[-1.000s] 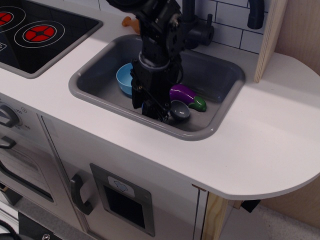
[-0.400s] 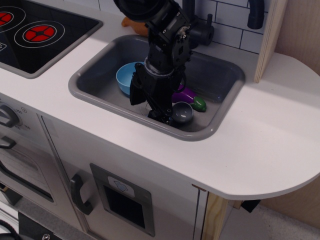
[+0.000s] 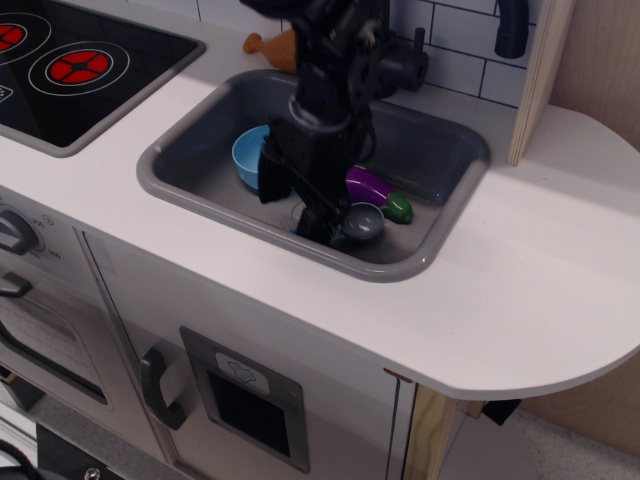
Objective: Take spoon out of bowl sink
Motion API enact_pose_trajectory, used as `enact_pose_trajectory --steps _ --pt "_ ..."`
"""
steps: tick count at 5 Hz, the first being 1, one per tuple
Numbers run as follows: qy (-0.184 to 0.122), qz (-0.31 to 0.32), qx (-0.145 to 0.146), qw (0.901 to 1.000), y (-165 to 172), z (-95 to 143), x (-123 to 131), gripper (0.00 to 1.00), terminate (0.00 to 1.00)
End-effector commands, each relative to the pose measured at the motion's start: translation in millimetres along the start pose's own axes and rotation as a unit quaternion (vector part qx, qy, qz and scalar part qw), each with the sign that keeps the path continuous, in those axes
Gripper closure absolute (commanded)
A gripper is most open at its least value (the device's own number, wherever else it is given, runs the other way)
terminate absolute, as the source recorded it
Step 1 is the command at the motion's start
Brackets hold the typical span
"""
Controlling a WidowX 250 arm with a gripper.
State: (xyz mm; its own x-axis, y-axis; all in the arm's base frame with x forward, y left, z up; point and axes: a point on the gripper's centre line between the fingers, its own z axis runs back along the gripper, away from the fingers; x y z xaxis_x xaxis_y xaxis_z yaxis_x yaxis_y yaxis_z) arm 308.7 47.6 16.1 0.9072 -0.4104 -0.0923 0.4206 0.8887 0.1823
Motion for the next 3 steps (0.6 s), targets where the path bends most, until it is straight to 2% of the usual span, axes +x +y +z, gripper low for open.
enact_pose_trajectory --steps 1,2,3 --pt "-0.096 0.152 -0.005 0.9837 41.6 77.1 4.9 0.0 0.0" --pt "-0.096 0.152 -0.005 0.9837 41.6 77.1 4.9 0.0 0.0" --pt "-0.096 0.152 -0.005 0.9837 41.6 77.1 4.9 0.0 1.0"
